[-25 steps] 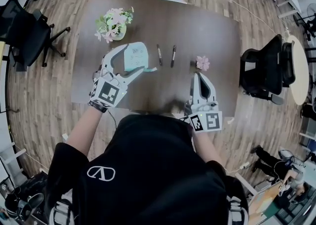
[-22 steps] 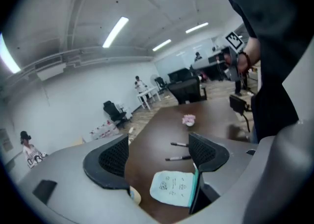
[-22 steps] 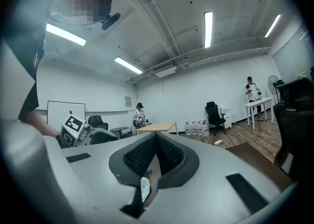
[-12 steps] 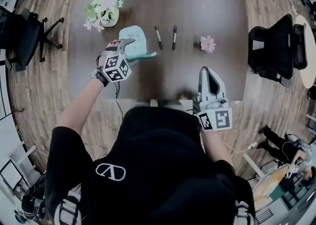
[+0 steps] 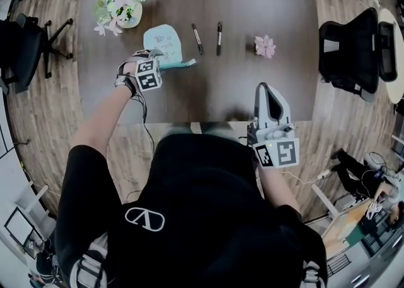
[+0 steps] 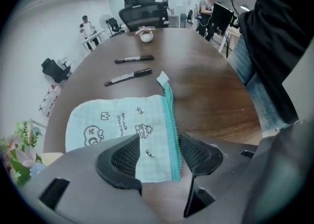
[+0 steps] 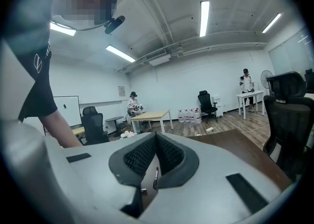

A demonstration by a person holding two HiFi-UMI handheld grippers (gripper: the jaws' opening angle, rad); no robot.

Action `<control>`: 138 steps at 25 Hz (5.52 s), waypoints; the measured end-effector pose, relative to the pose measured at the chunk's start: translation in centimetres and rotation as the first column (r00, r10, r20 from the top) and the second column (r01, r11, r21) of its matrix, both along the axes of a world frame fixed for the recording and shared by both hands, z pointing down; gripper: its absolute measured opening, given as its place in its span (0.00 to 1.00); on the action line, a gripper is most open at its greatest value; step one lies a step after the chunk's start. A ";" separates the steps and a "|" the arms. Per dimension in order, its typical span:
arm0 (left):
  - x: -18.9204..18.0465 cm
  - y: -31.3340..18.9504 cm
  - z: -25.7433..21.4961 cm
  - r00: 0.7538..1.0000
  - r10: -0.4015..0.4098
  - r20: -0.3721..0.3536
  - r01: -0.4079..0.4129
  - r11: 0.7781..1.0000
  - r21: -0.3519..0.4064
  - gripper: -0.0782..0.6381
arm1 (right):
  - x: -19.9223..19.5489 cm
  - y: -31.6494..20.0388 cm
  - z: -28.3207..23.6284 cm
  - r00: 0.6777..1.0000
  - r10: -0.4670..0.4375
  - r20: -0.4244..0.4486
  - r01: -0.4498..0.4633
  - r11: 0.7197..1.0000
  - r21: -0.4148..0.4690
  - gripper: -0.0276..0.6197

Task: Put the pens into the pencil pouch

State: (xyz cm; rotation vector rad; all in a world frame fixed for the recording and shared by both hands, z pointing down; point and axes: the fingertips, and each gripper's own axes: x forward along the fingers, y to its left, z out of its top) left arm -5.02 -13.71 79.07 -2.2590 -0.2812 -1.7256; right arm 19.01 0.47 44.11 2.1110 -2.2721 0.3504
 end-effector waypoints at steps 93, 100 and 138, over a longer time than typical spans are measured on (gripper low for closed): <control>-2.5 5.9 -25.5 -0.277 -0.951 -0.134 0.309 0.044 -0.950 0.13 | 1.4 -20.8 33.5 0.989 -0.004 0.149 0.142 0.332 -0.932 0.38; -2.6 7.1 -24.7 -0.281 -0.953 -0.109 0.304 0.019 -0.952 0.13 | 1.0 -20.3 35.3 0.991 -0.110 0.070 0.095 0.247 -0.964 0.31; 1.8 5.3 -29.2 -0.188 -0.967 -0.169 0.252 0.119 -0.960 0.13 | 1.4 -20.9 8.1 0.972 -0.230 -0.047 0.197 0.908 -0.369 0.11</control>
